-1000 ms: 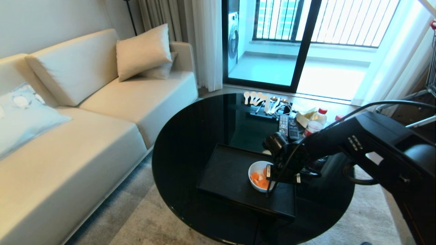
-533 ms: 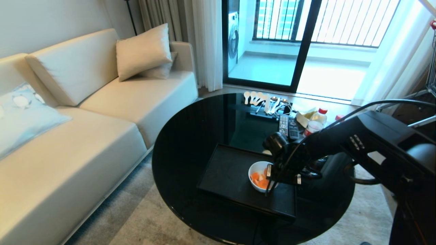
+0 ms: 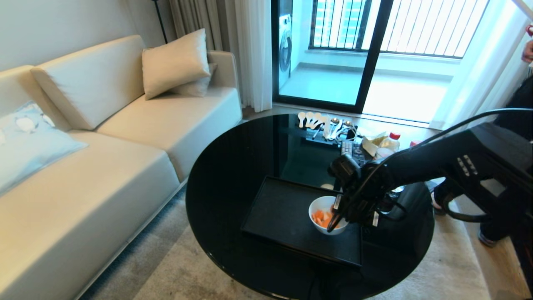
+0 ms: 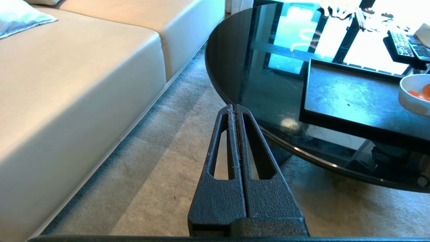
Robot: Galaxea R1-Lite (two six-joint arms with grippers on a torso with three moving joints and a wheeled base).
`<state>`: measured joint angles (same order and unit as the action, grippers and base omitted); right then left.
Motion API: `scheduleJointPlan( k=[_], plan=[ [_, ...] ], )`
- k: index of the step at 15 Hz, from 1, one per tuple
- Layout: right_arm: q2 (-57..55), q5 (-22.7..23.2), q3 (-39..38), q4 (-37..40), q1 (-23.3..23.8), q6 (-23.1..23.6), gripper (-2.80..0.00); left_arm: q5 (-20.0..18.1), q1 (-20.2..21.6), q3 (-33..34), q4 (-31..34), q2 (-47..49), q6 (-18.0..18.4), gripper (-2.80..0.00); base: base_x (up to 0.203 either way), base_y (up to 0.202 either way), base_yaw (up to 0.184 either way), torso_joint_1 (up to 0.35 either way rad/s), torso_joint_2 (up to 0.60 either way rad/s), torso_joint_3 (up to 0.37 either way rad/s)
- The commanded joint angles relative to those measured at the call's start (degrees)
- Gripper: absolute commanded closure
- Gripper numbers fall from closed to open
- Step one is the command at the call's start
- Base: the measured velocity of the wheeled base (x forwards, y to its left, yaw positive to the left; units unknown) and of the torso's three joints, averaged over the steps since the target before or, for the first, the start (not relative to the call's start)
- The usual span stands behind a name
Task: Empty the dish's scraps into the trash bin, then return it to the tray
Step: Pick up the bowl with leftover food, then move the bowl over the trash can
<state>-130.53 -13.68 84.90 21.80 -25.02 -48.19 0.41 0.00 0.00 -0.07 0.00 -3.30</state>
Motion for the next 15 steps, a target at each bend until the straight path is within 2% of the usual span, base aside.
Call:
scheduleJointPlan(
  k=[1,5,9,15],
  plan=[
    [3.5,0.0,-2.5,-0.1,0.0,-0.8,0.00,0.0,0.0,0.0,0.0,0.0,0.0,0.00,0.000,0.000,0.000,0.000,0.00,0.000],
    [10.4,0.1,-8.0,-0.5,1.1,-0.9,0.00,0.0,0.0,0.0,0.0,0.0,0.0,0.00,0.000,0.000,0.000,0.000,0.00,0.000],
    [19.4,0.1,-14.6,-0.6,4.6,-0.9,0.00,0.0,0.0,0.0,0.0,0.0,0.0,0.00,0.000,0.000,0.000,0.000,0.00,0.000],
    [35.9,0.1,-32.1,-1.5,9.6,-1.0,0.00,0.0,0.0,0.0,0.0,0.0,0.0,0.00,0.000,0.000,0.000,0.000,0.00,0.000]
  ],
)
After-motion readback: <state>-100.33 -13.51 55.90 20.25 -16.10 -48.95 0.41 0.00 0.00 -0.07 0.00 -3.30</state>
